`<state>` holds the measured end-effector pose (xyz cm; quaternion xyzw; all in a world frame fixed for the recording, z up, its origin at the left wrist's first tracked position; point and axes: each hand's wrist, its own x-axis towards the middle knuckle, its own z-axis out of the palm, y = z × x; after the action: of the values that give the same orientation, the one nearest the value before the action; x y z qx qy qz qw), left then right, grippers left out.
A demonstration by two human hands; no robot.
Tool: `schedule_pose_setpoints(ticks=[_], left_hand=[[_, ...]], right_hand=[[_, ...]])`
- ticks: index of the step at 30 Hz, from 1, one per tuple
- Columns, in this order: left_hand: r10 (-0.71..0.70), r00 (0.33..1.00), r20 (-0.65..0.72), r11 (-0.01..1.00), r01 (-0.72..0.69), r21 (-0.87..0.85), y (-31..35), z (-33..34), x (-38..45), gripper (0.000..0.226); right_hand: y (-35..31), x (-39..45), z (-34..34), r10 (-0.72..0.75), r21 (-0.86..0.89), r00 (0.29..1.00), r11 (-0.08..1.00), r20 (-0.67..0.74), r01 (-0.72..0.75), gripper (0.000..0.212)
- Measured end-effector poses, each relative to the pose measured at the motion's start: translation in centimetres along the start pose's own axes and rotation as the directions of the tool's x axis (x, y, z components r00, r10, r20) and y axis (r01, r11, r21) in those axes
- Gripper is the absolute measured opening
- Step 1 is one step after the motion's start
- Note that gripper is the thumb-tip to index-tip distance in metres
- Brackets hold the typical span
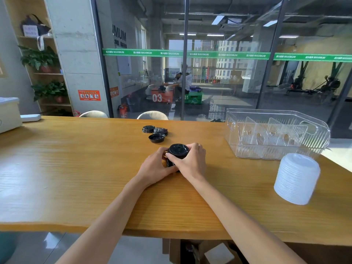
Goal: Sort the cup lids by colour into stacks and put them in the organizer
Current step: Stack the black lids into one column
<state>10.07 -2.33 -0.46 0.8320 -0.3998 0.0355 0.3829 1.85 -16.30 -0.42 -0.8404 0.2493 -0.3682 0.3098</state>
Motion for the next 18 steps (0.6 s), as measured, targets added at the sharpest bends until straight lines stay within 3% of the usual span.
schedule_pose_setpoints(ticks=[4,18], left_hand=[[0.035,0.999,-0.004,0.999,-0.035,0.001,0.1,-0.05,-0.09,0.094],[0.029,1.0,-0.008,0.999,-0.029,0.025,0.21,-0.06,0.01,0.083]], right_hand=[[-0.02,0.35,0.12,0.013,-0.007,0.999,1.0,0.033,-0.013,0.083],[-0.08,0.15,-0.13,0.015,0.013,0.995,1.0,0.098,-0.016,0.077]])
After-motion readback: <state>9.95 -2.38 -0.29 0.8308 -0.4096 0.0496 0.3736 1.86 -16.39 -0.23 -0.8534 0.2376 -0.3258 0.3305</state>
